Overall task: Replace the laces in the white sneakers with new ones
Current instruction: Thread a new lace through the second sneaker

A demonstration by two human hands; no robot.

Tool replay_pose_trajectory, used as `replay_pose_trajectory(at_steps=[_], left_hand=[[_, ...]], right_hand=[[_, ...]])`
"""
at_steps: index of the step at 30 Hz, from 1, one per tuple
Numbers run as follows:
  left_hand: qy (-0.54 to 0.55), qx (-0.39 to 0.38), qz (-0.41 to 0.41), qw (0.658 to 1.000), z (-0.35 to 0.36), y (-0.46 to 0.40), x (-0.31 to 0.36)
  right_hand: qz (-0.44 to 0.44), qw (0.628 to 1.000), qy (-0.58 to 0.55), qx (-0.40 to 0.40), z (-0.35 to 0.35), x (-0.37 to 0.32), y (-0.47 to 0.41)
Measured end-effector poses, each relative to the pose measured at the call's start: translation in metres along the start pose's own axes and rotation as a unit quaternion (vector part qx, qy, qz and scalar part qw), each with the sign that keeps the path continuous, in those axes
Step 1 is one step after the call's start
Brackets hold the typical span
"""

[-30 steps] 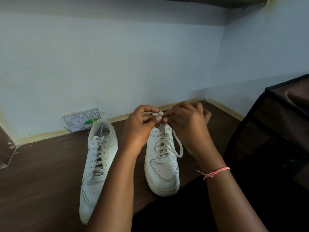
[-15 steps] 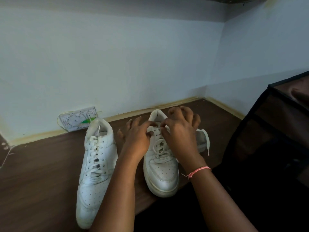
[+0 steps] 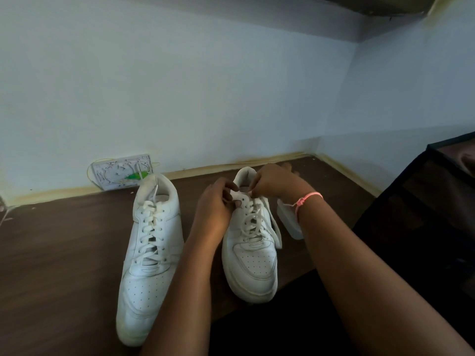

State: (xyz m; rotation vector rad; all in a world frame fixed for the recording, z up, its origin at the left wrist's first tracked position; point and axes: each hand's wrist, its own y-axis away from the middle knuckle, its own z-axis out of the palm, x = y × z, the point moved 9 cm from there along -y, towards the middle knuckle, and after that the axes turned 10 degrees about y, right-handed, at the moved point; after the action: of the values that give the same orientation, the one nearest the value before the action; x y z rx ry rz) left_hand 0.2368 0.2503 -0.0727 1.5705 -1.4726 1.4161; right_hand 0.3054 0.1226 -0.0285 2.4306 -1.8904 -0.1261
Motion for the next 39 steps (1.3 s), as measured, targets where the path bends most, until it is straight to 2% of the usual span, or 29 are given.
replay_pose_trajectory(at_steps=[3,7,10,13,15,21,32,36,39], left_hand=[[0.050,0.058,-0.022,0.997,-0.002,0.013,-0.007],[0.046,0.104,-0.011,0.994,0.000,0.022,-0.004],[0.055,0.108,-0.020,0.992,-0.002,0.022,-0.006],[0.057,0.110,-0.020,0.992,-0.005,0.022,-0.003],[0.054,0.115,-0.008,0.992,-0.005,0.023,0.001],[0.052,0.131,0.006,0.990,-0.004,0.024,0.002],[0.005,0.103,0.003,0.995,-0.009,0.013,0.001],[0.006,0.105,-0.011,0.994,-0.008,0.015,0.002],[0.002,0.102,-0.017,0.995,-0.007,0.016,0.003]], right_hand=[[-0.010,0.999,-0.027,-0.044,0.003,-0.005,-0.001],[-0.007,0.999,-0.035,-0.041,-0.003,-0.011,0.006],[0.010,0.998,0.008,-0.055,-0.001,-0.012,0.004],[-0.015,0.993,-0.058,-0.105,0.005,-0.009,0.002],[-0.016,0.989,-0.105,-0.107,0.005,-0.006,0.005],[-0.028,0.985,-0.119,-0.121,0.007,-0.007,0.005],[-0.020,0.960,-0.278,-0.009,0.016,0.000,0.020],[-0.009,0.963,-0.268,0.036,0.029,0.002,0.020],[0.033,0.963,-0.260,0.068,0.038,0.008,0.023]])
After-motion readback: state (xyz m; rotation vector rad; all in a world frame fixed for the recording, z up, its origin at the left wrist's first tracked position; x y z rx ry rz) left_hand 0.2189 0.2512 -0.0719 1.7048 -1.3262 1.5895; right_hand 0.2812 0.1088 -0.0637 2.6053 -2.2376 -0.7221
